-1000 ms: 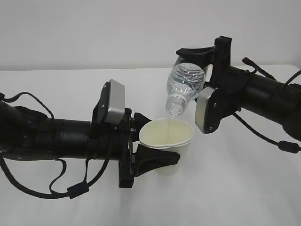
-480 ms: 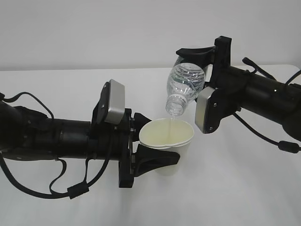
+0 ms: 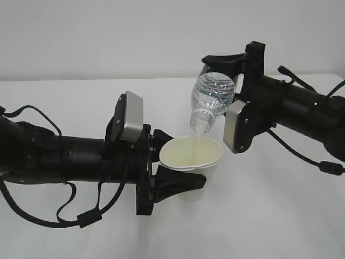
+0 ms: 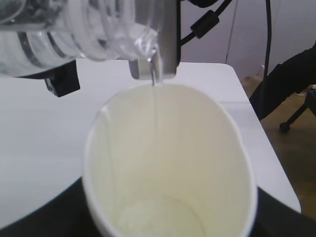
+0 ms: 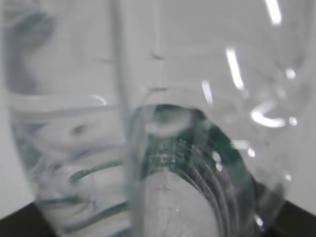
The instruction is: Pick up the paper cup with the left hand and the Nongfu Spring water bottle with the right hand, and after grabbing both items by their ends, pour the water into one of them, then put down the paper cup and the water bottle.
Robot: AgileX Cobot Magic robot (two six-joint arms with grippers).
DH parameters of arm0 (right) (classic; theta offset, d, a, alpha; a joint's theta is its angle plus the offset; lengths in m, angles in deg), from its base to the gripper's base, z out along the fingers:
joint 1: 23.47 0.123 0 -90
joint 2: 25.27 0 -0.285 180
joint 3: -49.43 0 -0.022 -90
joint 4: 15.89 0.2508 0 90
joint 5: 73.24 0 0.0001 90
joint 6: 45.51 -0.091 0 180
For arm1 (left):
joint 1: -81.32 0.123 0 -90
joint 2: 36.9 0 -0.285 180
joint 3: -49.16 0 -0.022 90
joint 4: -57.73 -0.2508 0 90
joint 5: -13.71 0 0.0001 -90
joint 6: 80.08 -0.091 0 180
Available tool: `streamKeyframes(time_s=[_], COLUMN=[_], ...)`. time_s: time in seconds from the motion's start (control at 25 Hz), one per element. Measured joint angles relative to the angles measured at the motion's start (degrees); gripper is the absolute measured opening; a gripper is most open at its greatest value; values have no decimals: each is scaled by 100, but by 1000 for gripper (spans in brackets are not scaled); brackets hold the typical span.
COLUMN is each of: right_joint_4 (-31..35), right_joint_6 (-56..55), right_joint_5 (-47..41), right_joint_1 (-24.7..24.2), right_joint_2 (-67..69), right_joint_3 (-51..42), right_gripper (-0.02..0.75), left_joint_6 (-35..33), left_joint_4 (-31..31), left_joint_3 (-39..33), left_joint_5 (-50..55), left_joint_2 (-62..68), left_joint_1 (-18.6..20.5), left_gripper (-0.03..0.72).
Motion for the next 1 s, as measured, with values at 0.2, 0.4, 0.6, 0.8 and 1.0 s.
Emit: streamKeyframes(time_s=[0.2,0.4,0.6,0.8,1.0], right_joint_4=[0,0,0,0,0], right_joint_6=[13,16,26,26,26], right_joint_5=[8,8,8,12,12], right_joint_1=[0,0,0,0,0], right_joint_2=[0,0,0,0,0], right_joint_3=[0,0,0,0,0], right_gripper=[483,483,483,483,483], left_joint_6=[0,0,0,0,0], left_joint_4=[0,0,0,0,0], left_joint_3=[0,0,0,0,0], left_joint_5=[0,0,0,0,0], left_joint_2=[0,0,0,0,0], left_joint_1=[0,0,0,0,0], left_gripper=[429,429,429,429,429])
